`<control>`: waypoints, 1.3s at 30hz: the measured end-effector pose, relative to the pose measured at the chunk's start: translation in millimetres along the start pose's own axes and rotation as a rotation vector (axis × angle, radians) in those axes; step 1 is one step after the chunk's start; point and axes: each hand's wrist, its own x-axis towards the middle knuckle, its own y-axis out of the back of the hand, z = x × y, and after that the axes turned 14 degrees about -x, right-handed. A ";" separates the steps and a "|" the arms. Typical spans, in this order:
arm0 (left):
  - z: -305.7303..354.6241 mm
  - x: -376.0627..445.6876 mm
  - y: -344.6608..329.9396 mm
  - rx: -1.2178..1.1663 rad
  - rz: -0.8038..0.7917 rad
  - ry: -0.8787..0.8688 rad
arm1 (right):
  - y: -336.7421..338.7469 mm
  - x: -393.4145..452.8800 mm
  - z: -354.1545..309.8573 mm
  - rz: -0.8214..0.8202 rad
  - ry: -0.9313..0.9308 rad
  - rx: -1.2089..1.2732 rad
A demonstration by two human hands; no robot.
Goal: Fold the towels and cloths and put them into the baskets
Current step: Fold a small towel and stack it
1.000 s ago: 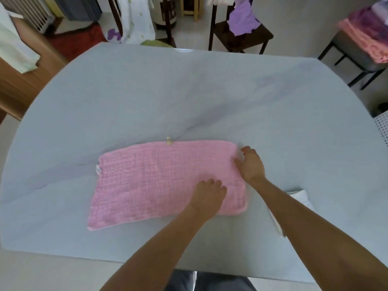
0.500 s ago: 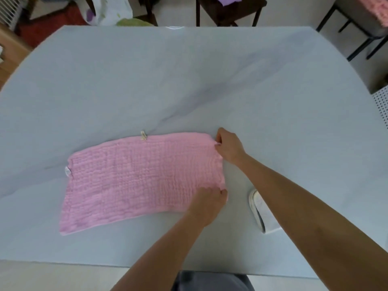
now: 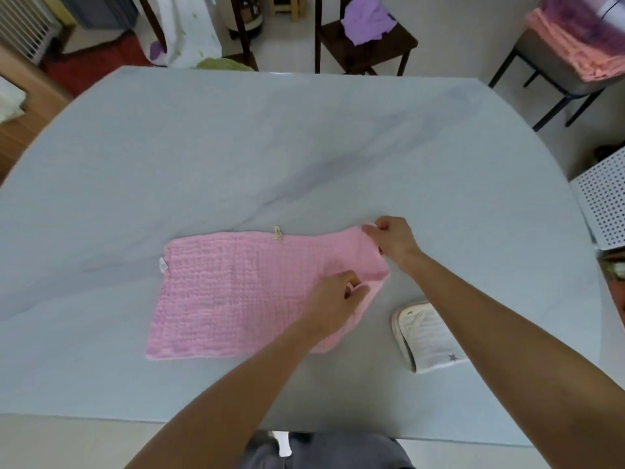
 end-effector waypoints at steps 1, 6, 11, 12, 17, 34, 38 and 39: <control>-5.3 -2.2 12.2 0.027 0.046 -0.014 | -4.9 -3.2 -10.0 0.012 0.009 0.048; -41.4 -33.0 69.3 0.084 0.256 0.018 | -42.7 -21.1 -64.1 -0.019 0.074 0.201; -80.1 -84.2 114.9 -0.013 0.403 0.100 | -93.4 -44.0 -120.8 -0.009 0.108 0.245; -84.8 -91.6 120.4 -0.020 0.414 0.130 | -101.8 -47.7 -129.3 -0.005 0.098 0.239; -117.8 -119.3 164.8 -0.041 0.469 0.286 | -148.7 -66.5 -184.1 0.013 0.118 0.215; -202.4 -148.2 234.2 0.047 0.363 0.588 | -265.1 -75.8 -269.5 -0.082 0.681 -0.895; -201.0 -139.6 237.6 0.027 0.422 0.629 | -271.6 -65.3 -281.6 -0.074 0.833 -1.101; -200.2 -138.8 237.2 0.019 0.435 0.637 | -272.4 -63.3 -282.8 -0.125 0.830 -1.105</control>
